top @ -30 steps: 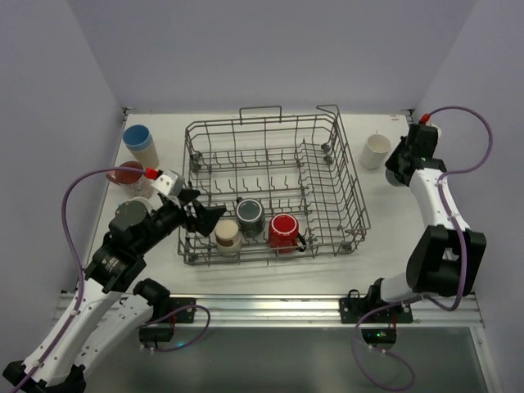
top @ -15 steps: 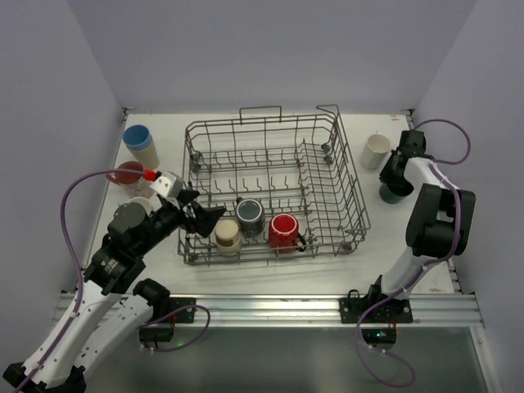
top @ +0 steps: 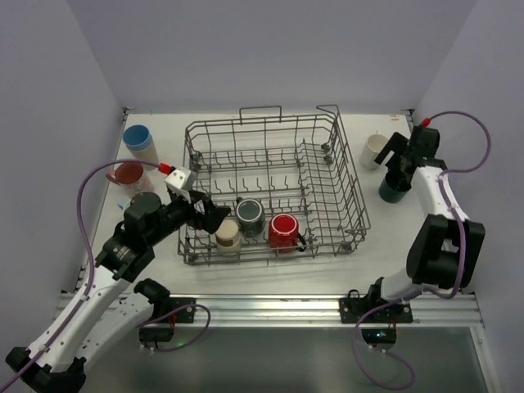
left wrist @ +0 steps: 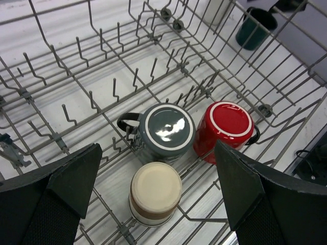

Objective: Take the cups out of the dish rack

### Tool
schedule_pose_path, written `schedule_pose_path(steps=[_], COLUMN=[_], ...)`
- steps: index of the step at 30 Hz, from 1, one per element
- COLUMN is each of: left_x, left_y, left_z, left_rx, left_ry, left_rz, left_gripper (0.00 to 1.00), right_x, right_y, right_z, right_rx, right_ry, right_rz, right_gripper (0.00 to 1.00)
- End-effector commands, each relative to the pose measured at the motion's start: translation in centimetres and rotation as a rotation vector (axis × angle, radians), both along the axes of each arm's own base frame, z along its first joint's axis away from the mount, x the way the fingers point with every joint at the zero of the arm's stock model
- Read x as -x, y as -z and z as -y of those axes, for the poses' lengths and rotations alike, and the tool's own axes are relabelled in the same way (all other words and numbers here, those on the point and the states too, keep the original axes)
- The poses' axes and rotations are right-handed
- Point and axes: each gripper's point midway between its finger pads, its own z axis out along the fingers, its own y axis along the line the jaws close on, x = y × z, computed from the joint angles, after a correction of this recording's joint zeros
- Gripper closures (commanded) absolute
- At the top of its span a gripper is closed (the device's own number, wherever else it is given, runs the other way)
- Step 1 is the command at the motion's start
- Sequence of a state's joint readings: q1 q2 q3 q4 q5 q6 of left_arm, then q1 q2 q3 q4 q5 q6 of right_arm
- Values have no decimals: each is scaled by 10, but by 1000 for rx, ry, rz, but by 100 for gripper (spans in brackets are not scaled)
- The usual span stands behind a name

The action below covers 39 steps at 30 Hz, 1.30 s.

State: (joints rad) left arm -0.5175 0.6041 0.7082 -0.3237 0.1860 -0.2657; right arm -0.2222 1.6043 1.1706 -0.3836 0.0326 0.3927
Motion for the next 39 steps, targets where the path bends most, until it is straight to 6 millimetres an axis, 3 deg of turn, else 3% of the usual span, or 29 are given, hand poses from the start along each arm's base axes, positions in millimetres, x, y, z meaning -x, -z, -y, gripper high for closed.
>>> schedule_pose_path(steps=[1,2,3,4,5,6,7,8,9,10,11,13,20,33,39], left_x=[-10,-11,-15,-16,-16,-18,-18,-19,-23,-25,-28,-31,-32,-47,-47], left_y=[5,8,13,15,17,20,20,20,20,22,21,24,44,78,90], left_z=[4,6,10,13,17,23,26,29,31,33,36,40,81,82,96], left_rx=[-28,-26,-34,-32,-25,-24,-23,-22,-23,-23,-18,-28,-180,-323,-330], left_ry=[0,-2,2,10,23,46,59,71,70,69,70,68,57,-106,-50], left_rz=[-15,-37,-71,-89,-112,-137,-147,-154,-164,-173,-176,-186,-191,-159,-174], left_gripper=[0,0,0,0,0,0,0,0,0,0,0,0,0,0,0], right_x=[-5,1,5,10,17,26,31,39,48,53,60,72,107,133,134], right_y=[-78,-80,-106,-116,-113,-139,-146,-142,-164,-170,-164,-181,-189,-192,-185], right_z=[-16,-20,-25,-31,-41,-47,-53,-65,-73,-79,-96,-112,-176,-204,-207], right_rx=[-60,-74,-87,-103,-134,-135,-142,-168,-173,-186,-232,-254,-346,-385,-389], right_ry=[-7,-10,-12,-25,-57,-71,-87,-125,-147,-163,-206,-264,-494,-646,-662], right_rz=[270,293,380,421,434,523,559,571,651,685,693,774,814,827,813], right_gripper=[12,10,5,2,1,1,1,1,1,1,1,1,1,1,1])
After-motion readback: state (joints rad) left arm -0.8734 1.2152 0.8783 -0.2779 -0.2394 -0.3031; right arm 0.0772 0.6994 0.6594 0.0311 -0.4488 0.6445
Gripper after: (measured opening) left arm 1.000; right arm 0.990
